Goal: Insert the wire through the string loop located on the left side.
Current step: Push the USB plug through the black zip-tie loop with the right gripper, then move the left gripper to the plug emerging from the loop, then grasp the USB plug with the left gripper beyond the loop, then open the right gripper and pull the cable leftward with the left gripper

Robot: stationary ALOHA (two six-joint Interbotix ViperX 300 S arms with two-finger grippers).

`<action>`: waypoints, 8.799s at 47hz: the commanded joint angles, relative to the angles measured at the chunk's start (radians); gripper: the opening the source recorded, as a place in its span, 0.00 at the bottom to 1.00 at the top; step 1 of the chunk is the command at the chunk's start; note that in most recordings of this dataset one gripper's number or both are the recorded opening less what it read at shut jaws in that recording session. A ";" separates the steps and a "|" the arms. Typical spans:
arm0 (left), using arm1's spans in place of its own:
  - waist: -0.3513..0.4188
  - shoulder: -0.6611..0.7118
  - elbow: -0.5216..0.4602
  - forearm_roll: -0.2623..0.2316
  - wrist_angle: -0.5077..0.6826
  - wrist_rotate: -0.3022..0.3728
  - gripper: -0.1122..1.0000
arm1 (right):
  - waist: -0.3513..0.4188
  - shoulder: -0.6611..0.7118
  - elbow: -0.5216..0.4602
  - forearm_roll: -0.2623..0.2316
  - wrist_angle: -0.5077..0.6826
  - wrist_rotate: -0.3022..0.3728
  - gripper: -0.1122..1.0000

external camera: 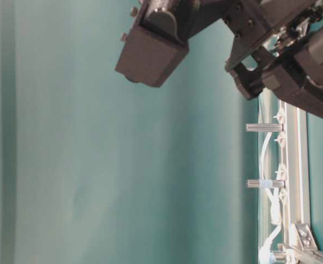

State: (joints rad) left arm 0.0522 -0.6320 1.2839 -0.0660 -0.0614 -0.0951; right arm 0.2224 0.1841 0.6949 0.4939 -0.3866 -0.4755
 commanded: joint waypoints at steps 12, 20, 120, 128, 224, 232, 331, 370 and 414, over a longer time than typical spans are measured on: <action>-0.003 0.000 -0.008 0.003 -0.005 -0.002 0.89 | -0.003 -0.034 -0.020 -0.003 -0.006 0.000 0.16; -0.003 0.000 -0.008 0.003 -0.005 -0.002 0.89 | -0.005 -0.034 -0.021 -0.003 -0.006 0.000 0.16; -0.146 0.009 -0.060 0.003 0.031 -0.009 0.89 | -0.049 0.155 -0.319 -0.089 0.080 0.002 0.16; -0.155 0.009 -0.067 0.003 0.031 -0.011 0.89 | -0.049 0.167 -0.333 -0.089 0.081 0.002 0.16; -0.305 0.500 -0.356 0.000 0.120 -0.120 0.89 | -0.051 0.175 -0.345 -0.121 0.074 0.002 0.16; -0.305 0.525 -0.370 0.000 0.120 -0.120 0.89 | -0.051 0.175 -0.344 -0.123 0.075 0.002 0.16; -0.305 0.526 -0.408 0.003 0.160 -0.206 0.28 | -0.052 0.167 -0.368 -0.121 0.175 0.063 0.32; -0.305 0.370 -0.307 0.003 0.250 -0.207 0.28 | -0.052 0.121 -0.298 -0.120 0.161 0.063 0.96; -0.434 0.210 -0.144 0.002 0.267 -0.393 0.28 | -0.048 0.115 -0.287 -0.121 0.163 0.063 0.96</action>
State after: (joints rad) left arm -0.3758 -0.3881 1.1351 -0.0660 0.2086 -0.4679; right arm 0.1703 0.3436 0.4157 0.3743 -0.2148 -0.4142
